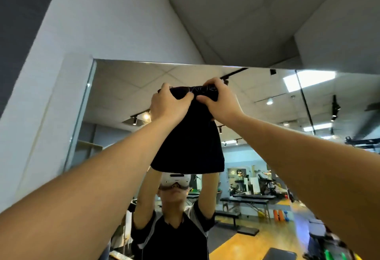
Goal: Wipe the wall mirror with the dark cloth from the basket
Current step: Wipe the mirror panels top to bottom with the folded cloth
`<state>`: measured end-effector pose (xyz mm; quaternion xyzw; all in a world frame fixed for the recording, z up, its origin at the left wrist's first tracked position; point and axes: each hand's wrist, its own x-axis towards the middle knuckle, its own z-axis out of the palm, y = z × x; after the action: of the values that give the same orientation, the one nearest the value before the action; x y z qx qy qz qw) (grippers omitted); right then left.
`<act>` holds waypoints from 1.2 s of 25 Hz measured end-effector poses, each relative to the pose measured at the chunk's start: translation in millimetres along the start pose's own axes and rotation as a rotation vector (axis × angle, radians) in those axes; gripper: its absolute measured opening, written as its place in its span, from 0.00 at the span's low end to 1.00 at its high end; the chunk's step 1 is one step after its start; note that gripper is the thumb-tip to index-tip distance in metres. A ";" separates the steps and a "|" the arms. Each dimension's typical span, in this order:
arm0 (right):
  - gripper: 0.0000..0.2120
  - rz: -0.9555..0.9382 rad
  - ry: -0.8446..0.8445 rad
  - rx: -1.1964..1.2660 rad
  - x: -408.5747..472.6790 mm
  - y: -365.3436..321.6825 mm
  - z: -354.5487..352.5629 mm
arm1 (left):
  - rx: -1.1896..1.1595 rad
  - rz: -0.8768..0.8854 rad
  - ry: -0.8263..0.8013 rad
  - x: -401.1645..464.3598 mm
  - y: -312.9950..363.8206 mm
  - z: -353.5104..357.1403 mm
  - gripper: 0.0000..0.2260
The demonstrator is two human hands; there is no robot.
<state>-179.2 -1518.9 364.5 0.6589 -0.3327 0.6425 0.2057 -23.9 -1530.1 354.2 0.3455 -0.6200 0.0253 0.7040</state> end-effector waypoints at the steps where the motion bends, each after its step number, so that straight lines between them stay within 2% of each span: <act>1: 0.14 0.011 0.012 -0.005 16.6 6.0 -12.5 | 0.044 0.029 -0.022 12.3 13.6 12.4 0.33; 4: 0.13 0.024 0.038 -0.032 36.4 31.0 -56.4 | 0.112 0.107 -0.041 19.4 44.0 59.1 0.39; 10: 0.13 0.047 0.024 -0.121 34.8 96.0 -159.3 | 0.091 0.174 -0.019 -16.5 101.8 156.3 0.32; 17: 0.24 0.050 0.288 -0.218 37.7 157.7 -267.6 | 0.081 0.197 0.092 -49.7 204.3 265.8 0.27; 20: 0.24 0.106 0.367 -0.253 47.8 187.4 -303.5 | 0.097 0.233 0.098 -50.1 232.9 306.6 0.23; 27: 0.17 0.156 0.407 -0.244 78.9 249.8 -331.9 | 0.146 0.253 0.104 -36.0 262.6 385.2 0.19; 30: 0.25 0.093 0.268 -0.279 87.7 281.8 -322.8 | 0.086 0.248 0.149 -21.4 259.6 416.3 0.18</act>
<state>-610.6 -1504.2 435.7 0.5166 -0.4181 0.6809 0.3075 -505.3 -1540.0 450.1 0.2933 -0.6021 0.1639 0.7243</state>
